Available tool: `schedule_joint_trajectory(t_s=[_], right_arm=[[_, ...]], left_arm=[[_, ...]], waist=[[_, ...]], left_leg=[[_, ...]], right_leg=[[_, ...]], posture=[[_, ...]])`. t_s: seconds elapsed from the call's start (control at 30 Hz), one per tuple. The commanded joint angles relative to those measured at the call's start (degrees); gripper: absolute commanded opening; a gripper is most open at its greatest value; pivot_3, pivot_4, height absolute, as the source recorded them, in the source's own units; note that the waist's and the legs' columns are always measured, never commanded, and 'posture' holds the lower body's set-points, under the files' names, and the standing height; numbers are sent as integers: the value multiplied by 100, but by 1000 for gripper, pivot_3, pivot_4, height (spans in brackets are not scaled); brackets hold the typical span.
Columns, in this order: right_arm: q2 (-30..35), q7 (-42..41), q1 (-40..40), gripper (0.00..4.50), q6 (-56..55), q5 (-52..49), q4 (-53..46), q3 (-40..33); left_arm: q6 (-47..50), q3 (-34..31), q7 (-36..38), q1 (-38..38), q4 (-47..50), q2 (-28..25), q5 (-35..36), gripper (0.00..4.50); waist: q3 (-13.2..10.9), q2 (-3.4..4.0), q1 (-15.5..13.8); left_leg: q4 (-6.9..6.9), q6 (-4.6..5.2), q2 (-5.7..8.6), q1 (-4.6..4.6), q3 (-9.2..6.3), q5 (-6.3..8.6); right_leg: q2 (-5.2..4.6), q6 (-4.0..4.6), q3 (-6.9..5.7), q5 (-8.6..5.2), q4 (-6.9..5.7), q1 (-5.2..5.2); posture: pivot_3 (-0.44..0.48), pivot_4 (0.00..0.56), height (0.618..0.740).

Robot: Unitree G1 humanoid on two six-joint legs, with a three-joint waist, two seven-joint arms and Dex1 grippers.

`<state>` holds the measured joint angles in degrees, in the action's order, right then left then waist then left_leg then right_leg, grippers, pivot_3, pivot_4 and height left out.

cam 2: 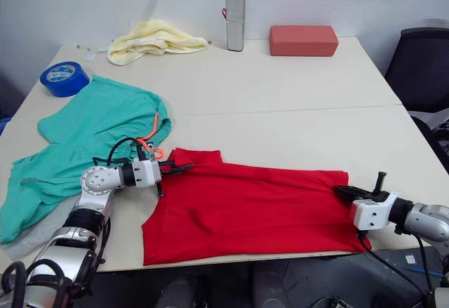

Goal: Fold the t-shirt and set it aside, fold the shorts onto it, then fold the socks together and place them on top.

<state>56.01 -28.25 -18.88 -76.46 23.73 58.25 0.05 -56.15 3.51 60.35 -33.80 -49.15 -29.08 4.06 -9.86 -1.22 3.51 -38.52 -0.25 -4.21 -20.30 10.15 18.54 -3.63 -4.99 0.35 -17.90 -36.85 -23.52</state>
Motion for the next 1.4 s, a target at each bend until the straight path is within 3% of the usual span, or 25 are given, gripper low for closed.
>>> schedule_joint_trajectory(t_s=[0.03, 0.1, 0.13, 0.2, 0.37, 0.5, 0.6, 0.67, 0.8, 1.03, 1.13, 1.4], right_arm=[[237, 339, 72, 0, 27, 228, 142, 181], [250, 302, 76, 0, -8, 13, 170, 269], [242, 213, 85, 0, -35, -201, 200, 310], [243, -78, 86, 439, -37, -605, 231, 425], [323, -1311, 185, 1958, 355, -2102, -100, 650], [413, -3342, 537, 3379, 2076, -4156, -1140, 393], [589, -4326, 808, 4368, 3855, -5201, -1959, 28], [726, -4680, 967, 4441, 4958, -5648, -2478, -191], [1036, -5008, 1274, 4441, 7182, -6247, -3553, -459], [821, -4920, 1186, 4441, 8521, -6197, -4458, -709], [625, -4840, 1139, 4500, 8768, -6118, -4726, -753], [219, -4666, 971, 4500, 8895, -5835, -4810, -958]], left_arm=[[-155, 119, 243, 151, 135, -225, 93, 52], [-134, 145, 342, 199, 217, -255, 222, 52], [-155, 174, 390, 209, 254, -273, 252, 462], [-117, 221, 554, 220, 333, -293, 374, 948], [-195, 283, 901, 148, 540, -512, 570, 2526], [-39, 316, 1315, 115, 908, -770, 927, 3826], [704, 218, 1491, 146, 1339, -861, 1350, 3836], [1615, 138, 1469, 177, 1611, -908, 1579, 3836], [4615, 58, 1422, 298, 2413, -1136, 2287, 3836], [8815, 6, 787, -28, 3230, -1512, 2854, 3836], [10394, 53, 308, -385, 3344, -1612, 2856, 4429], [12048, -164, -527, -965, 3266, -1233, 2835, 4469]], waist=[[1, -1, 1], [2, 0, 0], [2, -1, -2], [2, -1, 0], [2, -4, -6], [2, -4, -23], [2, -3, -48], [2, 0, -62], [2, 1, -43], [1, 1, -63], [-2, -3, -82], [-5, -8, -178]], left_leg=[[1, 0, -1, 3, 0, 0], [6, 0, 0, 7, 1, 0], [8, 0, 1, 8, 1, 0], [10, 1, 0, 8, 1, 0], [11, 2, -2, 8, -2, 0], [10, 4, -10, 9, -10, 1], [11, 6, -15, 8, -14, 2], [9, 8, -15, 8, -17, 3], [7, 14, -16, 4, -24, 7], [8, -3, -26, -7, -25, 4], [3, -4, -21, -11, -26, 4], [-5, -1, -2, -14, -20, 5]], right_leg=[[0, 0, 1, 0, 1, 3], [0, 1, 2, 0, 2, 6], [0, 1, 1, 0, 3, 8], [2, 1, 2, 0, 7, 9], [2, 1, 4, 0, 9, 11], [-2, 1, 6, 0, 10, 18], [-4, 2, 5, 1, 9, 17], [-9, 2, 3, 1, 6, 17], [-13, 8, -2, -2, -3, 11], [12, 22, -7, -10, -12, -8], [20, 21, -11, -10, -11, -9], [23, 12, -12, -12, -13, -14]], posture=[[0, 150, 740], [0, 150, 740], [0, 150, 740], [0, 150, 740], [0, 150, 740], [0, 150, 740], [0, 150, 740], [0, 150, 740], [0, 150, 740], [0, 150, 740], [0, 150, 740], [0, 150, 740]])
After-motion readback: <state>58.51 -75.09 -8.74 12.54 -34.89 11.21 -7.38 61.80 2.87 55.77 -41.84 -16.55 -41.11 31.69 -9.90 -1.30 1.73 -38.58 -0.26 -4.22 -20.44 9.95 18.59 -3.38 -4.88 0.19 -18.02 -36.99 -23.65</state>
